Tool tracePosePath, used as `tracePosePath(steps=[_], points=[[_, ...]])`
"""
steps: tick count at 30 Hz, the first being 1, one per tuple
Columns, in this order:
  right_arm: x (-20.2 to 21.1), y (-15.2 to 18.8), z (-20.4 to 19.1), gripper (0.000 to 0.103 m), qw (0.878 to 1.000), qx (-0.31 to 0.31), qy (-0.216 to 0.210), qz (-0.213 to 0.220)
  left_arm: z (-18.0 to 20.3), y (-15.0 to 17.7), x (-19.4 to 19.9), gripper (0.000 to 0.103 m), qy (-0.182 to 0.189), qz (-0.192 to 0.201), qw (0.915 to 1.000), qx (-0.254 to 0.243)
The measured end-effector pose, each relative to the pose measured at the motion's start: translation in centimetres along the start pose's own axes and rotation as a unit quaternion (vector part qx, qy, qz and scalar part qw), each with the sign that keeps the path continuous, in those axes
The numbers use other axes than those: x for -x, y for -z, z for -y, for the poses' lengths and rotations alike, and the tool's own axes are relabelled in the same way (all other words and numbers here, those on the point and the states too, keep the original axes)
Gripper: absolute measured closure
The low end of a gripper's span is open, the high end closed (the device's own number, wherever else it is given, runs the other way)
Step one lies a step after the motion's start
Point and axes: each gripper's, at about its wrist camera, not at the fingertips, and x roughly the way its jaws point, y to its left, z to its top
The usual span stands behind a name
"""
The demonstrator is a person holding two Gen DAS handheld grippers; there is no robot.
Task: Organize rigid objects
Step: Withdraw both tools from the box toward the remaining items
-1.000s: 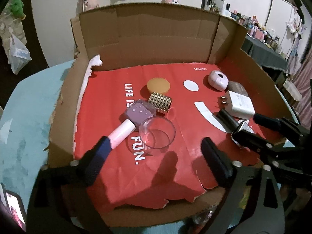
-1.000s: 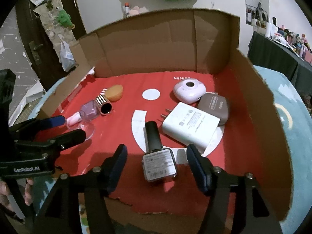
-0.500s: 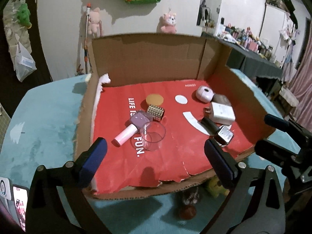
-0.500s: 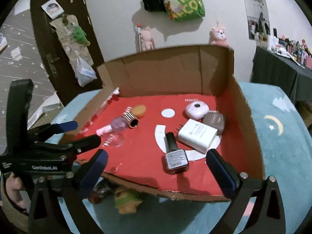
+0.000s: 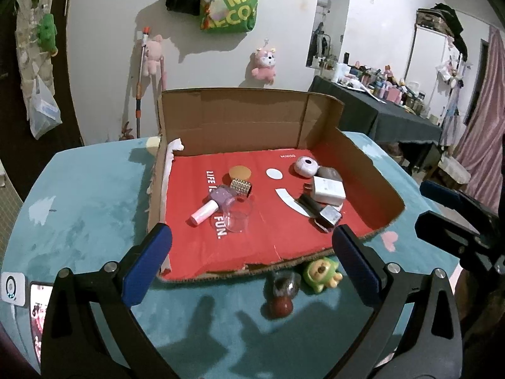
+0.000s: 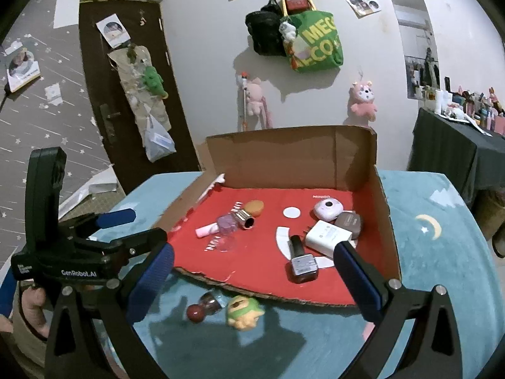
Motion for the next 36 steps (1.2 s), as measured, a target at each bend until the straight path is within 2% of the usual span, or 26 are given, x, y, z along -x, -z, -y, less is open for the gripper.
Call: tracePosePath(steps=[7, 13, 25, 31, 36], points=[[1.5, 1.2, -0.9, 0.000, 1.000, 0.005, -0.004, 0.001, 0.6, 1.7, 1.7, 0.000, -0.010, -0.001, 0.9999, -0.006], [1.9, 2.5, -1.2, 0.000, 1.000, 0.005, 0.000, -0.005, 0.5, 3.4, 1.7, 0.000, -0.021, -0.016, 0.9997, -0.001], [0.2, 5.1, -1.0, 0.000, 0.999, 0.002, 0.003, -0.038, -0.1, 6.1, 0.5, 0.000, -0.028, -0.040, 0.9988, 0.000], [-1.5, 6.0, -0.5, 0.012, 0.998, -0.011, 0.001, -0.064, -0.3, 6.9, -1.1, 0.000, -0.015, -0.059, 0.9981, 0.005], [-3.0, 6.7, 0.0, 0.020, 0.996, -0.024, -0.010, -0.083, -0.1, 7.2, -2.5, 0.001, 0.009, -0.075, 0.9971, 0.012]])
